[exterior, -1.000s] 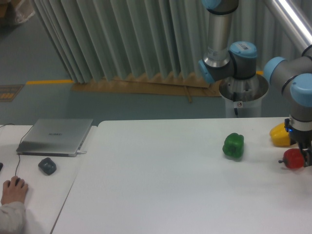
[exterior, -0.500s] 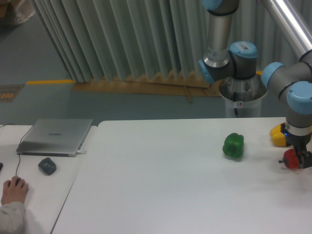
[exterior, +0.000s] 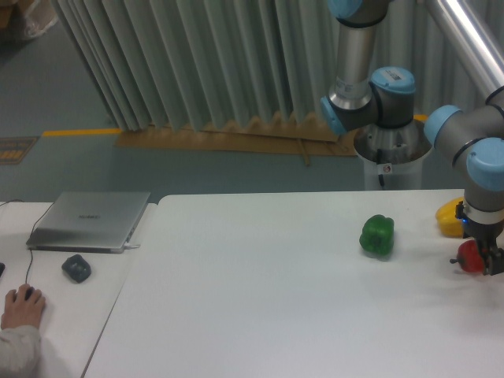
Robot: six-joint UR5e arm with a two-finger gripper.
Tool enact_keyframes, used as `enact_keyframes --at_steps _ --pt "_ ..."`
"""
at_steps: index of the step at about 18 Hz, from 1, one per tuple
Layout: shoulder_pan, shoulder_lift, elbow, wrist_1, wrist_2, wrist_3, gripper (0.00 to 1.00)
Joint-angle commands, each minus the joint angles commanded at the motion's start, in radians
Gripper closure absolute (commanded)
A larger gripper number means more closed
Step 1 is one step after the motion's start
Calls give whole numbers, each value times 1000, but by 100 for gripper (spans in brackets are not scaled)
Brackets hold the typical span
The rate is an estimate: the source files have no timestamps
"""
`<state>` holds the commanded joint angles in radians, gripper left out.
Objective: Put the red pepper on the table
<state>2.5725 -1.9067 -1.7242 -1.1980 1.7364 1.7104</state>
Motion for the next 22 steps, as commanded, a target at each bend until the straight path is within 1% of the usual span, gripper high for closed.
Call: enact_keyframes --at_steps 1,2,3,6,7,14,15,16,17,18,19,22 --pt "2 0 2 0 2 -2 21" --pt "0 0 3 0 3 -2 32" --pt "2 0 5 0 5 2 40" --pt "0 2 11 -2 8 -11 73" --pt "0 2 12 -2 8 -9 75" --pt "-2 5 23 -12 8 -9 75" --pt "-3 3 21 -12 8 -14 84" --pt "-3 2 14 -6 6 -18 67" --pt "-5 0 14 -5 6 -18 32" --pt "-6 0 14 -3 5 -18 6" --pt "-6 0 12 -3 5 -18 0" --pt "-20 -8 11 -2 8 -18 0"
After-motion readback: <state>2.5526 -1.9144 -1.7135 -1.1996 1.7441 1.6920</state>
